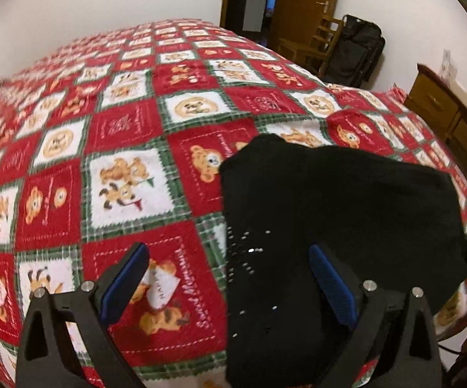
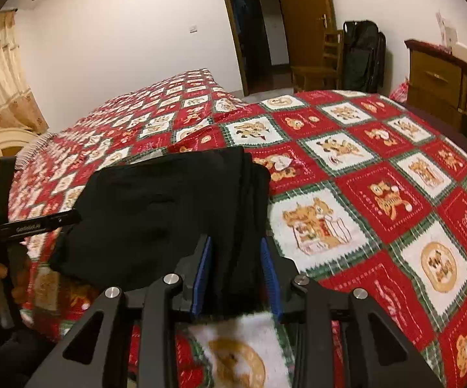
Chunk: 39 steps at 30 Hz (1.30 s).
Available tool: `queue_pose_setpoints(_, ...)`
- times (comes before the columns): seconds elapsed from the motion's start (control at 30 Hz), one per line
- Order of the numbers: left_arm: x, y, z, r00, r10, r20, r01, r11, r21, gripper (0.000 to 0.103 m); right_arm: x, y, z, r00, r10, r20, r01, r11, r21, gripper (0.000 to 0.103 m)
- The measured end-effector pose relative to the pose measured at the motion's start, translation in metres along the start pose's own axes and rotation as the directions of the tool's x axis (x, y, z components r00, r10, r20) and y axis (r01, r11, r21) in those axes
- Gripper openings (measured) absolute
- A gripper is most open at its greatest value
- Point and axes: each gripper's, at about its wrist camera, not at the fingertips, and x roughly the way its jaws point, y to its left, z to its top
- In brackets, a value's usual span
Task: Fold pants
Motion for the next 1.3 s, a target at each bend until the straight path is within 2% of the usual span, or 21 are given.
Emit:
queue_pose_setpoints(0.17, -0.008, 0.003, 0.01, 0.998, -0.049, 0.039, 0.05, 0.999, -0.014, 0.101, -0.016, -0.016, 0.007, 0.999, 0.015, 0.045, -0.019, 0.996, 0.092, 0.034)
queue_pose_setpoints(0.3, -0.005, -0.006, 0.017, 0.998, -0.039, 0.042, 0.039, 0.999, 0.015, 0.101, -0.016, -0.021, 0.018, 0.995, 0.035, 0.094, -0.049, 0.988, 0.146, 0.036)
queue_pose_setpoints(0.37, 0.0, -0.013, 0.018, 0.999, -0.039, 0.03, 0.038, 0.999, 0.029, 0.101, -0.007, -0.017, 0.023, 0.995, 0.046, 0.09, -0.06, 0.986, 0.157, 0.046)
queue_pose_setpoints(0.4, 0.003, -0.017, 0.018, 0.999, -0.047, 0.02, 0.047, 0.998, 0.033, 0.101, -0.003, -0.014, 0.024, 0.995, 0.05, 0.087, -0.063, 0.986, 0.155, 0.048)
queue_pose_setpoints(0.53, 0.014, -0.03, 0.013, 0.997, -0.073, -0.023, 0.074, 0.997, 0.036, 0.101, 0.016, -0.004, 0.023, 0.998, 0.024, 0.057, -0.031, 0.991, 0.133, 0.05)
queue_pose_setpoints(0.63, 0.019, -0.036, 0.01, 0.996, -0.077, -0.039, 0.079, 0.996, 0.04, 0.101, 0.029, -0.006, 0.018, 0.999, 0.041, 0.031, -0.045, 0.987, 0.152, 0.05)
queue_pose_setpoints(0.77, 0.024, -0.036, 0.008, 0.994, -0.095, -0.054, 0.095, 0.995, 0.008, 0.103, 0.035, -0.012, 0.012, 0.999, 0.016, 0.029, -0.021, 0.983, 0.182, 0.07)
queue_pose_setpoints(0.8, 0.025, -0.035, 0.007, 0.993, -0.103, -0.06, 0.103, 0.995, -0.009, 0.103, 0.037, -0.015, 0.011, 1.0, 0.021, 0.022, -0.025, 0.98, 0.199, 0.072)
queue_pose_setpoints(0.9, 0.026, -0.039, 0.006, 0.994, -0.091, -0.052, 0.091, 0.996, -0.003, 0.103, 0.041, -0.025, 0.006, 0.997, 0.07, 0.021, -0.073, 0.959, 0.273, 0.073)
queue_pose_setpoints(1.2, 0.027, -0.043, 0.005, 0.996, -0.073, -0.052, 0.074, 0.997, 0.014, 0.103, 0.035, -0.018, 0.007, 0.988, 0.14, 0.066, -0.153, 0.951, 0.269, 0.073)
queue_pose_setpoints(1.3, 0.027, -0.045, 0.005, 0.997, -0.066, -0.051, 0.067, 0.998, 0.019, 0.103, 0.04, -0.009, 0.009, 0.994, 0.1, 0.045, -0.108, 0.971, 0.214, 0.073)
